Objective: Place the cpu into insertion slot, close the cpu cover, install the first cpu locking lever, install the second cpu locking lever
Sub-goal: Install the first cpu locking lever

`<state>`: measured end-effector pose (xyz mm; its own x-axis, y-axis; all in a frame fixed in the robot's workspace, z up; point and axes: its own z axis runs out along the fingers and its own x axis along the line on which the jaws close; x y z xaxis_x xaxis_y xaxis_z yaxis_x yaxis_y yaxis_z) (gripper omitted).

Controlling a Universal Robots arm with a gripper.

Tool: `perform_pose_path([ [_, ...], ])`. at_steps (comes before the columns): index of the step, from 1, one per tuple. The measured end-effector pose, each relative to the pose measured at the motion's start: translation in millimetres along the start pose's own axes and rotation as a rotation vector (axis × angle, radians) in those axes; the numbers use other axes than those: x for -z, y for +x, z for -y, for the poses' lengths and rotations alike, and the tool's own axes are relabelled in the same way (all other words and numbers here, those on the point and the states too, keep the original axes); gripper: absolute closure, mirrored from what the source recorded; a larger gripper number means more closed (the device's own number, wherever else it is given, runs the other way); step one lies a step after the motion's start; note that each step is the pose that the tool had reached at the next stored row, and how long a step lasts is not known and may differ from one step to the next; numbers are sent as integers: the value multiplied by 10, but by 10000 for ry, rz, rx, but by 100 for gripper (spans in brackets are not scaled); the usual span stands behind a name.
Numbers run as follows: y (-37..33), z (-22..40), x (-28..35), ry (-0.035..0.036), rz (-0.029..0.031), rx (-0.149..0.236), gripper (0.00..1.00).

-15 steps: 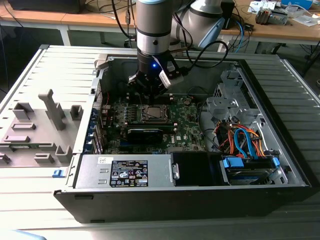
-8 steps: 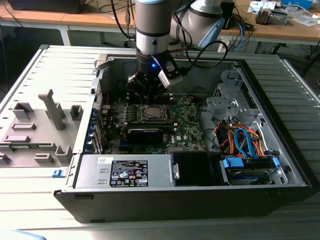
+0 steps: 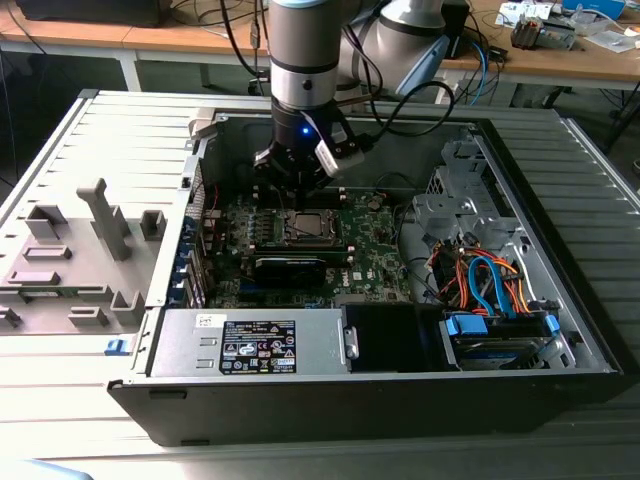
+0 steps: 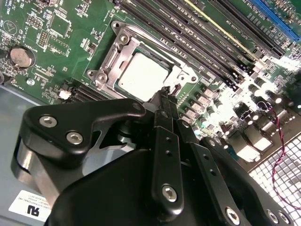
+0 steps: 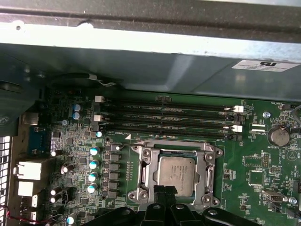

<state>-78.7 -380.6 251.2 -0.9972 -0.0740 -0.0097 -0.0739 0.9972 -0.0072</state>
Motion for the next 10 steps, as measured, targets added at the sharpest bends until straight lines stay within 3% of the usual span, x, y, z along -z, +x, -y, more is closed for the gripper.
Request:
perform_pose_path([
  [10,18,-1,0,0,0,-1,89],
])
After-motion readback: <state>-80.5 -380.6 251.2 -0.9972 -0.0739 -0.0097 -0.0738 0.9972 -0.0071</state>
